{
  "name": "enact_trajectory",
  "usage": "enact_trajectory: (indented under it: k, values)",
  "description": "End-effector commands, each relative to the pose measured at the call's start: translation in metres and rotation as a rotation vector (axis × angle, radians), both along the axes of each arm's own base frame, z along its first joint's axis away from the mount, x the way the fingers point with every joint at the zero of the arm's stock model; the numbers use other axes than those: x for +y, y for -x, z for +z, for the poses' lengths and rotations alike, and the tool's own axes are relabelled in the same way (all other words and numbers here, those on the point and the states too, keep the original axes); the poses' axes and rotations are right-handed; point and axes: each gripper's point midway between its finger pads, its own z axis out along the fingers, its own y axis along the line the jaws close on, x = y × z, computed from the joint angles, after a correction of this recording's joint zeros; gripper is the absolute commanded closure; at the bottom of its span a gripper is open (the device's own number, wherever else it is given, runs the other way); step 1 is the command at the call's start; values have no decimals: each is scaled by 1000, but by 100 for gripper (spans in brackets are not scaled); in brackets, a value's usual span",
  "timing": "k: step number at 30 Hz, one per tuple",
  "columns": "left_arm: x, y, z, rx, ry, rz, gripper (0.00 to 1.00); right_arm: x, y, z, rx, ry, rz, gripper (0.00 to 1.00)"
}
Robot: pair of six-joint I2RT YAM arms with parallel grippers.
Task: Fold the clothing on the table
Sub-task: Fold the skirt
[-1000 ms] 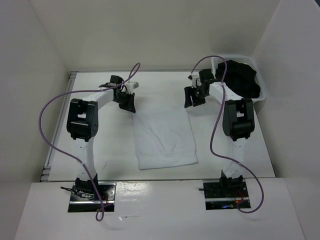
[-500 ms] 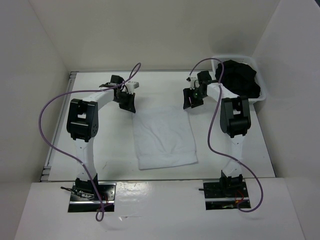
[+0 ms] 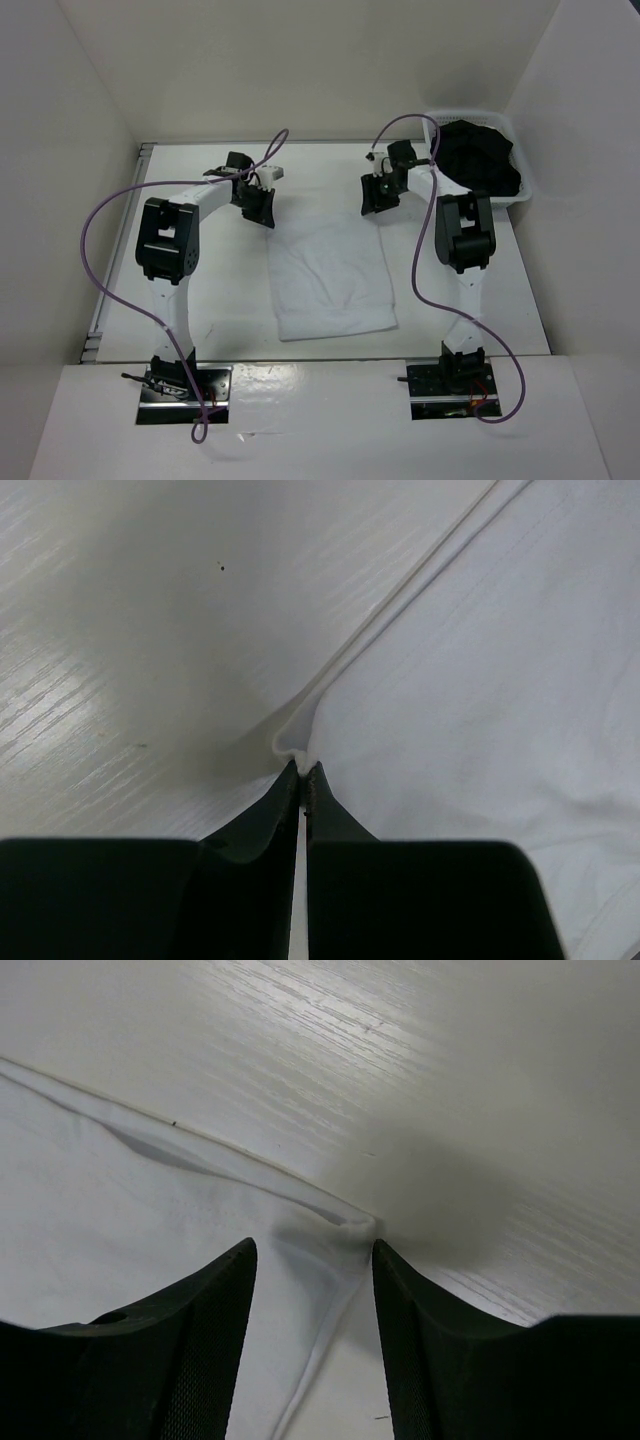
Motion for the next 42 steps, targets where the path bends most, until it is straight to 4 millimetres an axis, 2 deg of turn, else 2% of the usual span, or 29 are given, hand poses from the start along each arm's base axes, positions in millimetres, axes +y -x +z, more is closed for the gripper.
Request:
enact_trajectory:
  k: [1, 4, 7, 8, 14, 15, 18, 20, 22, 23, 26, 27, 29, 31, 33, 37, 39, 41, 42]
  values:
    - [-3, 1, 14, -33, 10, -20, 95, 12, -13, 1, -42, -14, 27, 45]
    - [-3, 1, 14, -33, 10, -20, 95, 16, -12, 1, -42, -14, 37, 51]
    - [-3, 1, 14, -33, 10, -20, 95, 20, -8, -2, -38, -9, 54, 61]
    - [-3, 1, 14, -33, 10, -20, 95, 20, -8, -2, -38, -9, 54, 68]
    - [-1, 0, 13, -40, -3, -23, 95, 14, -6, -1, -46, 20, 48, 94]
    - [-2, -1, 16, -43, -2, -23, 95, 14, -7, 4, -57, 18, 48, 100]
    - [1, -9, 20, -62, -25, -19, 95, 15, -10, 13, -76, 14, 47, 100]
    - [5, -24, 26, -96, -57, -8, 95, 15, -17, 22, -94, 14, 34, 100]
    - [8, -34, 31, -110, -84, 7, 95, 13, -23, 23, -102, 28, 15, 100]
    - [11, -48, 39, -137, -107, 23, 95, 15, -29, 30, -119, 20, 7, 100]
    - [11, -69, 55, -187, -117, 37, 95, 9, -38, 33, -132, 44, -44, 100]
    - [9, -81, 73, -237, -106, 41, 95, 9, -45, 40, -159, 45, -50, 100]
    - [7, -90, 78, -254, -98, 51, 95, 6, -54, 44, -178, 58, -92, 100]
    - [1, -95, 89, -270, -68, 50, 95, 2, -69, 58, -233, 71, -128, 100]
    - [-4, -93, 91, -255, -38, 52, 95, 6, -78, 72, -279, 73, -133, 100]
    - [-5, -91, 86, -257, -29, 47, 95, -5, -95, 89, -349, 120, -189, 100]
    - [-1, -85, 82, -248, -43, 54, 95, -4, -97, 104, -388, 129, -202, 100]
    - [0, -79, 86, -251, -42, 54, 95, -8, -99, 127, -444, 146, -200, 100]
    - [6, -78, 85, -251, -48, 58, 95, -4, -93, 138, -463, 145, -184, 100]
